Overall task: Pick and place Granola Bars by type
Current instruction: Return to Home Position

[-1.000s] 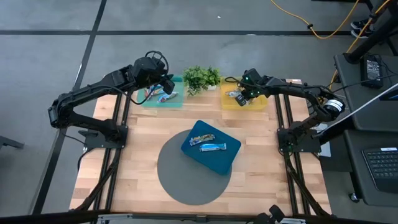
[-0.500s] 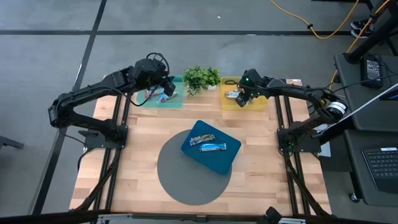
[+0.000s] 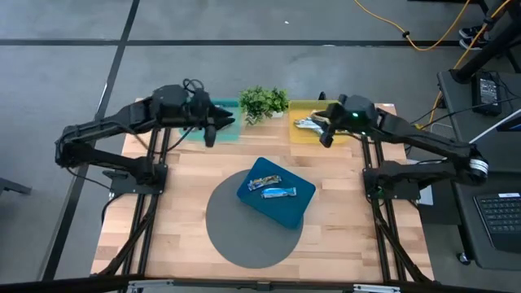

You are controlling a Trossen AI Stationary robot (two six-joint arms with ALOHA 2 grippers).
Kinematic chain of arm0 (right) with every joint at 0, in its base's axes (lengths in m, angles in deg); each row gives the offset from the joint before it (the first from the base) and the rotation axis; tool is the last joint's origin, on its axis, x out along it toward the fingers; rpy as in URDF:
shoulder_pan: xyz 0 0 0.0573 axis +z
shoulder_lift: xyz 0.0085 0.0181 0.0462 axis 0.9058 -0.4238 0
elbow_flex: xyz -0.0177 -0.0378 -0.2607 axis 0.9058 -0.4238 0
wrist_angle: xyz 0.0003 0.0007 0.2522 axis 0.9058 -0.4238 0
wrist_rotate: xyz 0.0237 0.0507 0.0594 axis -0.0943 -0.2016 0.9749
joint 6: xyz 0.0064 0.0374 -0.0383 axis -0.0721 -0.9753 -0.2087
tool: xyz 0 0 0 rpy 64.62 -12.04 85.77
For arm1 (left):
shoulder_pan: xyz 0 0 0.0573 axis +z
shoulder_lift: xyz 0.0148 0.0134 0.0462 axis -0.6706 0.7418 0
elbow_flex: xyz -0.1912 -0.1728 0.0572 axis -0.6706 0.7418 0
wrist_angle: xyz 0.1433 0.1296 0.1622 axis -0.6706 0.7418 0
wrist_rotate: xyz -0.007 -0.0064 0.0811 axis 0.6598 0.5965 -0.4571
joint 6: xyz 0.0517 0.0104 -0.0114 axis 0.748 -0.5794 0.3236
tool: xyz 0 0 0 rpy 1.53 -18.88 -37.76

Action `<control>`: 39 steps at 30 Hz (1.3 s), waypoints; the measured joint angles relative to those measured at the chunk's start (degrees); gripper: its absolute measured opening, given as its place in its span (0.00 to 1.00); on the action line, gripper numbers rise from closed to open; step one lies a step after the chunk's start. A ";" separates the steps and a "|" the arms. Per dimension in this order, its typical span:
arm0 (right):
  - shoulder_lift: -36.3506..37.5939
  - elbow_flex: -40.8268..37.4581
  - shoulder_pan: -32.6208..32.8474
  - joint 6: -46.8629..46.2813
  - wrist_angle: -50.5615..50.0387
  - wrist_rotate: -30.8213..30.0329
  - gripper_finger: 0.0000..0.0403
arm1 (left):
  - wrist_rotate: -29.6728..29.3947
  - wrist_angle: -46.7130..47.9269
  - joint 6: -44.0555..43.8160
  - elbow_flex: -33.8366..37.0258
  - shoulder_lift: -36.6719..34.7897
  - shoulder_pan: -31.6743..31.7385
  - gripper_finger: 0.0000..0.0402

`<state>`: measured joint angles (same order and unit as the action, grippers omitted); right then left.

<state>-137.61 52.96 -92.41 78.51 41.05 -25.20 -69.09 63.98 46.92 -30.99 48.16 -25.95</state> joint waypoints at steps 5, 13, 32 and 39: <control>6.75 0.05 3.49 0.23 1.10 0.09 0.15 | -2.46 -0.34 -1.77 0.00 -2.21 -6.79 0.04; 8.99 0.05 6.52 0.71 1.07 10.08 0.02 | -2.93 -16.52 -4.33 14.39 -8.32 -14.04 0.00; 8.86 0.05 9.73 -4.75 5.16 10.86 0.02 | -9.35 -27.90 -11.13 57.75 -60.56 -15.82 0.00; 8.86 -0.01 11.51 -5.12 5.21 10.53 0.02 | 3.41 -34.00 -14.10 63.98 -60.55 -15.56 0.00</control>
<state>-128.75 52.95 -80.90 73.39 46.25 -14.66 -65.68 29.98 32.81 32.99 -12.39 -41.52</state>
